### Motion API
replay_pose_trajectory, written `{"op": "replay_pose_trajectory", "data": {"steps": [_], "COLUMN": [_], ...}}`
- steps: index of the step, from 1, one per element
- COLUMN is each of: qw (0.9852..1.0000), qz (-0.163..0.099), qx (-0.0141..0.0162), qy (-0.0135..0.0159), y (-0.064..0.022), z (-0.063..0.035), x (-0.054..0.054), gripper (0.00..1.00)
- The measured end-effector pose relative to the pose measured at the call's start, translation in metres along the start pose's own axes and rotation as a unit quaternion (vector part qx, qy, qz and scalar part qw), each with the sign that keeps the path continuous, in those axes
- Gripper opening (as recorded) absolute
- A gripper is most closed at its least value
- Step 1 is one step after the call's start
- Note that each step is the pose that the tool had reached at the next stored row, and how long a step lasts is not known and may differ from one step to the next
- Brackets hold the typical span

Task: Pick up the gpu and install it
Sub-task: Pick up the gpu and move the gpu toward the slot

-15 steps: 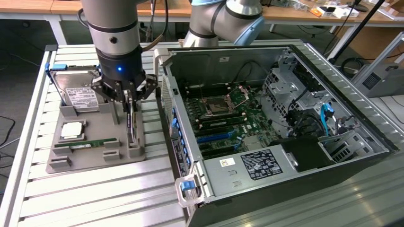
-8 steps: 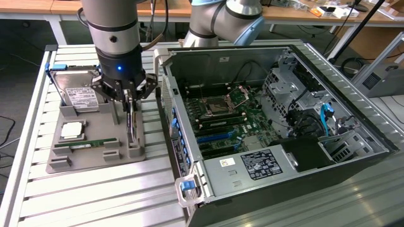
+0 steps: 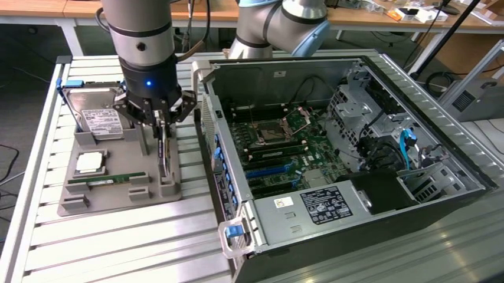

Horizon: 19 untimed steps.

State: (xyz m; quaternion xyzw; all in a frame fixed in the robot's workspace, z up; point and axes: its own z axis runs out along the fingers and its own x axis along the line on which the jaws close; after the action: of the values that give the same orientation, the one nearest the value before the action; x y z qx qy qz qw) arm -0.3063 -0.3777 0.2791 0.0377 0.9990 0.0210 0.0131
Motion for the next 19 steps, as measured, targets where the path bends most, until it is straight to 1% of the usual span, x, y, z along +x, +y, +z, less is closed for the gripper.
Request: {"op": "replay_pose_trajectory", "data": {"steps": [19], "qw": [1.0000], "qz": [0.000], "qx": [-0.0002], "qy": [0.0000], "y": [0.0003], "z": [-0.0065], "x": [-0.0002], "gripper": [0.27]}}
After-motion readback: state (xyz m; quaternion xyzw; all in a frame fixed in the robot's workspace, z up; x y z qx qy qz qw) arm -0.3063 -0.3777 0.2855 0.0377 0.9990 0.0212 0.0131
